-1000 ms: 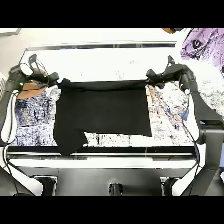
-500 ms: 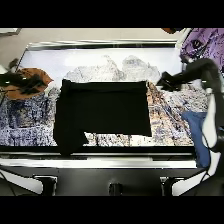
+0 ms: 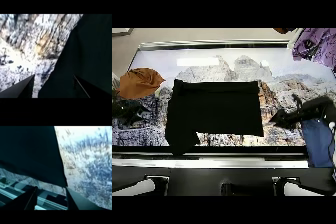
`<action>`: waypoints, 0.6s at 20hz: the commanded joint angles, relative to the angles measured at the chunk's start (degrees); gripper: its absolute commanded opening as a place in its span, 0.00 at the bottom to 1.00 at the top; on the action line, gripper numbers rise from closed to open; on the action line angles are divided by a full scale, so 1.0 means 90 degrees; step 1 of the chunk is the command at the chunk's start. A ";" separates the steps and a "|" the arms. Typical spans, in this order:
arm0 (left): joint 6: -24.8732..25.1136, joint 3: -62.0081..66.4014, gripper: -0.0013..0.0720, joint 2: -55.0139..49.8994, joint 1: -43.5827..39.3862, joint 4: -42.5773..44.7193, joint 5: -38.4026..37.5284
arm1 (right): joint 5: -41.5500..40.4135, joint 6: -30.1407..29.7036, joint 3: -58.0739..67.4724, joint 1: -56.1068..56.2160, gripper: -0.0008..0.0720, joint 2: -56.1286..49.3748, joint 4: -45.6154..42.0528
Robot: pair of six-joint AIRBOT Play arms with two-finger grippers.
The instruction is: Fold the clothes and pants, and hang the long-sleeved shirts on hangers.
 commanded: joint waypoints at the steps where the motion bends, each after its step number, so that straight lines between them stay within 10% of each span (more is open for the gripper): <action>1: 0.0170 -0.0653 0.74 0.0304 0.0092 -0.0168 0.0151 | 0.0600 -0.0510 -0.1226 -0.0027 0.61 0.0284 0.0304; 12: 0.0168 -0.0656 0.75 0.0270 0.0092 -0.0163 0.0532 | 0.1409 -0.0709 -0.1382 0.0427 0.69 -0.0192 0.0925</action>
